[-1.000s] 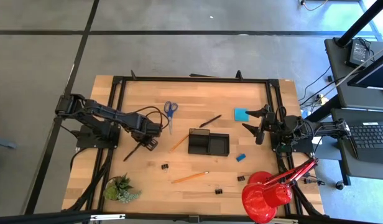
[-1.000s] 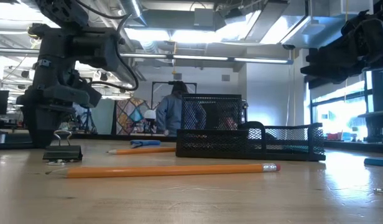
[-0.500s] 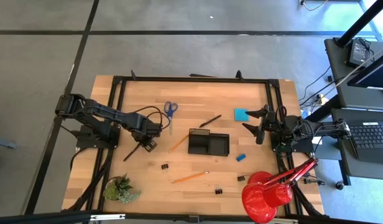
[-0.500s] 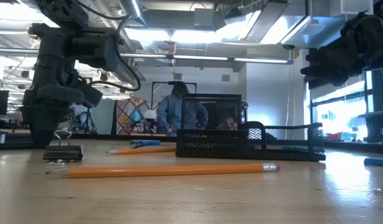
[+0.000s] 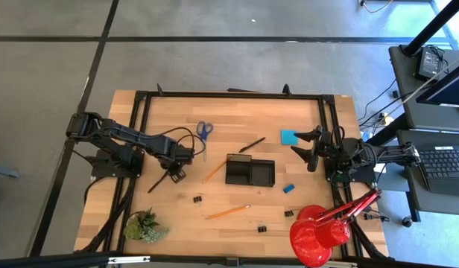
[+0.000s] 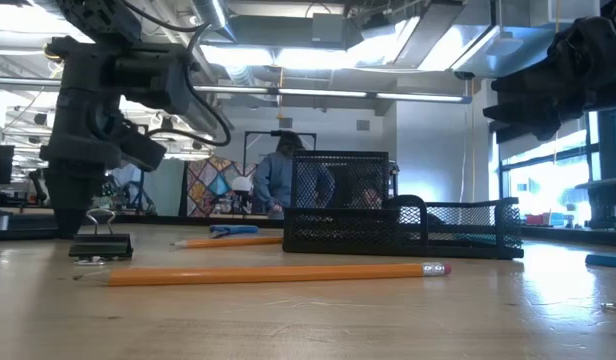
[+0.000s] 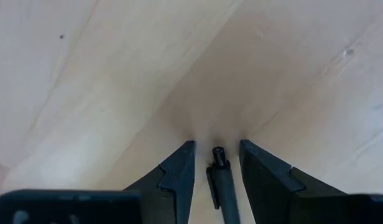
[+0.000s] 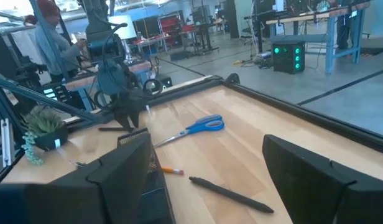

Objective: Pick and place office supplies into organizer
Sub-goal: Put the left black pen into the black desk organizer

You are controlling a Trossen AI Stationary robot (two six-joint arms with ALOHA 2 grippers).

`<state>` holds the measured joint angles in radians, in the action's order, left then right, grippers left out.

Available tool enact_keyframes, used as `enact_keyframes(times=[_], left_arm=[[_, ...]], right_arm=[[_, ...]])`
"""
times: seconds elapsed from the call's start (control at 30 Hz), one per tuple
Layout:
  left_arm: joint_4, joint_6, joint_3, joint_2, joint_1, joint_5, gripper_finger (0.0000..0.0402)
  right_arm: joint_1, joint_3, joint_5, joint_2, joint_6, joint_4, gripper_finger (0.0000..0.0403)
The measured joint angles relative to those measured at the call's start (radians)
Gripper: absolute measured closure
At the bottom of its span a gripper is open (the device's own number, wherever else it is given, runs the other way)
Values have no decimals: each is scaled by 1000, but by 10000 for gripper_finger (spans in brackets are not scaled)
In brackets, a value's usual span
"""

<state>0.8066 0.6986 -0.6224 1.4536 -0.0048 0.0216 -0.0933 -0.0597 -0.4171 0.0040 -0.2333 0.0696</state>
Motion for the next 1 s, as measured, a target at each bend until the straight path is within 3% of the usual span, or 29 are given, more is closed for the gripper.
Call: enact_keyframes(times=[0.13,1.0], left_arm=[[-9,-49,0,0,-1,6,281],[23,-9,0,0,2,-67,237]], right_arm=[[0,0,0,0,-5,-3,92],[0,0,-1,0,3,-8,92]])
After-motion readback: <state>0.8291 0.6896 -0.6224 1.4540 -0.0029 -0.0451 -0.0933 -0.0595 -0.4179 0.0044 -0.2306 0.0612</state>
